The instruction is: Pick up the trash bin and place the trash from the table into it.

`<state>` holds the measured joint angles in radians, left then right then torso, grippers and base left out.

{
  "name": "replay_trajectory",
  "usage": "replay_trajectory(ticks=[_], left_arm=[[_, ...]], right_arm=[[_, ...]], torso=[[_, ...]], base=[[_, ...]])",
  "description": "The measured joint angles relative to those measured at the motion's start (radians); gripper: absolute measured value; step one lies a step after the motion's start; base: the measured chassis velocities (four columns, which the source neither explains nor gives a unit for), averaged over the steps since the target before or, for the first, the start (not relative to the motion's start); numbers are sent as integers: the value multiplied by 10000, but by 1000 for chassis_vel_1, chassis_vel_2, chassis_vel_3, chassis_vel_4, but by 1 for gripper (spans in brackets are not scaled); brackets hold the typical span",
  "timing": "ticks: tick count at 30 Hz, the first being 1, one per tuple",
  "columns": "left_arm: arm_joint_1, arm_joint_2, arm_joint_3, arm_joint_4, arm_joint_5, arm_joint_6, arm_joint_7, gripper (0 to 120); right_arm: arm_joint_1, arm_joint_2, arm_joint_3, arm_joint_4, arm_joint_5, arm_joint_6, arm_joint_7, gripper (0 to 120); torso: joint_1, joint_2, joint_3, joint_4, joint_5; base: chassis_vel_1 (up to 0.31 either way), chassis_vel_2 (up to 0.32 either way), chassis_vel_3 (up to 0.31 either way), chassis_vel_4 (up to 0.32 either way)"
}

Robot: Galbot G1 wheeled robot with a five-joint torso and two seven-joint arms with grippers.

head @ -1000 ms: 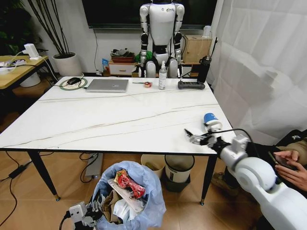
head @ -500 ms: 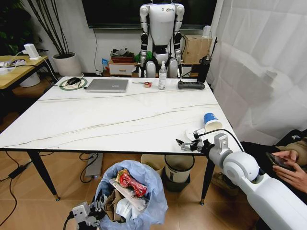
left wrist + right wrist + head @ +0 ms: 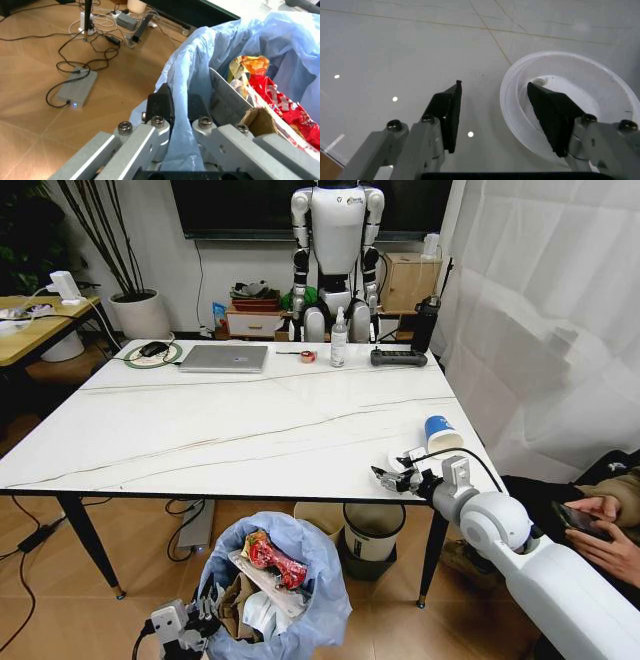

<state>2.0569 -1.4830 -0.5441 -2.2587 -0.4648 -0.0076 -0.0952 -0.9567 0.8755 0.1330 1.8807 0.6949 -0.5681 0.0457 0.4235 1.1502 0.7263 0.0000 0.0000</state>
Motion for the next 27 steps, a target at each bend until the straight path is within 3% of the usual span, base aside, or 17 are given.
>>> replay_trajectory(ticks=[14,27], left_arm=[[-12,136,-14,-42,-73,4,-8,0],[-51,193,-20,-49,-173,59,-27,0]], right_arm=[[-183,-58,239,206,-21,136,-46,1],[-316,-100,191,831,311,750,-412,0]], torso=[[0,0,0,0,-1],[-2,1,0,0,-2]], base=[[0,0,0,0],[0,0,0,0]])
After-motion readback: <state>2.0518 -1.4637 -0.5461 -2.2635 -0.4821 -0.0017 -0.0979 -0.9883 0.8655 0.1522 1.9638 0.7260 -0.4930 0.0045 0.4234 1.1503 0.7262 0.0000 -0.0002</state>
